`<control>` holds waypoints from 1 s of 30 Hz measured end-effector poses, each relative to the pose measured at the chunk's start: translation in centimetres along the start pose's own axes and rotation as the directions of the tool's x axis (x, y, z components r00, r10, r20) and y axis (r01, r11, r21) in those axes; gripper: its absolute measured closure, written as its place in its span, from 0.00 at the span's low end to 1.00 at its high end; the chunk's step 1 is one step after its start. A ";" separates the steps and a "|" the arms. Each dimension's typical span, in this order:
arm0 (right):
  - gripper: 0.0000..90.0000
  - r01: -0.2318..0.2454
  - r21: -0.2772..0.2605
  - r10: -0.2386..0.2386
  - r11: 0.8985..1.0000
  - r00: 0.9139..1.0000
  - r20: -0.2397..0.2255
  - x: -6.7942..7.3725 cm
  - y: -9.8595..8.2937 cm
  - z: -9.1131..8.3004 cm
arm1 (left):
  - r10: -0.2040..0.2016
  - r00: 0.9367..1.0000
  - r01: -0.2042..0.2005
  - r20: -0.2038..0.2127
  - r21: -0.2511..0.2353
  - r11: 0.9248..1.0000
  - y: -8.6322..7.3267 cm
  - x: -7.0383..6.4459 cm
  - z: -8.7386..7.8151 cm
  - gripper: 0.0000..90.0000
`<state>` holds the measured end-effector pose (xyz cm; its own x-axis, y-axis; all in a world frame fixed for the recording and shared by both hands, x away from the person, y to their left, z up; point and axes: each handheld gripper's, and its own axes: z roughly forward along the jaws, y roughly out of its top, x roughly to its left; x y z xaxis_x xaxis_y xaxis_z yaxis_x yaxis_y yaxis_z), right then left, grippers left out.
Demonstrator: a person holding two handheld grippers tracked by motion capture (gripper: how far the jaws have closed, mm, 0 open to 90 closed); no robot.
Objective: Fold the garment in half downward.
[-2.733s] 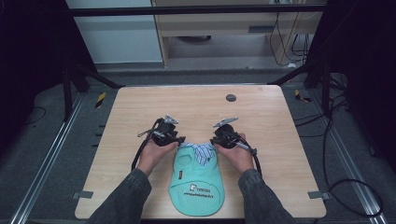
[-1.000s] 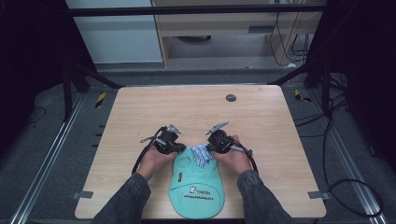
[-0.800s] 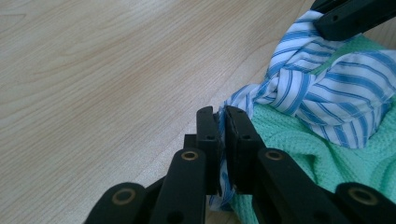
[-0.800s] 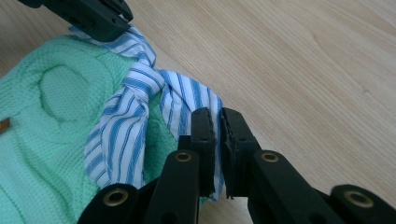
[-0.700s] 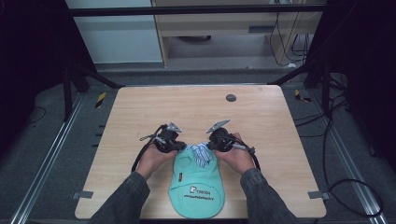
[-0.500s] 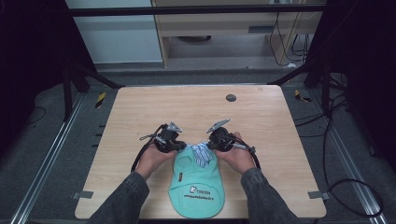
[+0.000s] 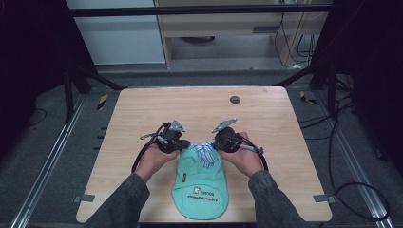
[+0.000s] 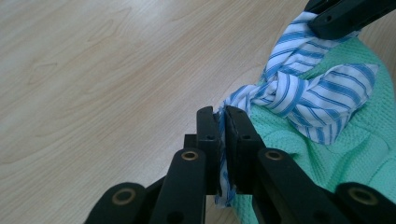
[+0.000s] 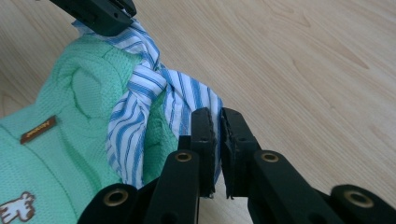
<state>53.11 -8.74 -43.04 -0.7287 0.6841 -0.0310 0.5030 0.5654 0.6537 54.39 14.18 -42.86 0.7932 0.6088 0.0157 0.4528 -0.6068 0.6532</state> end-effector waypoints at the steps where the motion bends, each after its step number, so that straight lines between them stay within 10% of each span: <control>1: 0.94 0.000 -0.002 0.000 1.000 1.000 0.000 0.0 0.1 -0.2 | 0.003 1.000 -0.003 0.000 0.000 1.000 0.2 0.0 -0.1 0.94; 30: 0.94 0.050 -0.031 -0.051 0.998 0.998 -0.022 -1.3 2.2 -1.5 | 0.058 0.998 -0.058 0.000 0.005 0.998 2.1 1.2 -1.2 0.95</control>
<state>54.46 -9.09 -40.44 -0.7635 0.6441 -0.0477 0.4510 0.5846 0.6745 55.84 14.21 -40.58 0.8183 0.5724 0.0534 0.4079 -0.6435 0.6476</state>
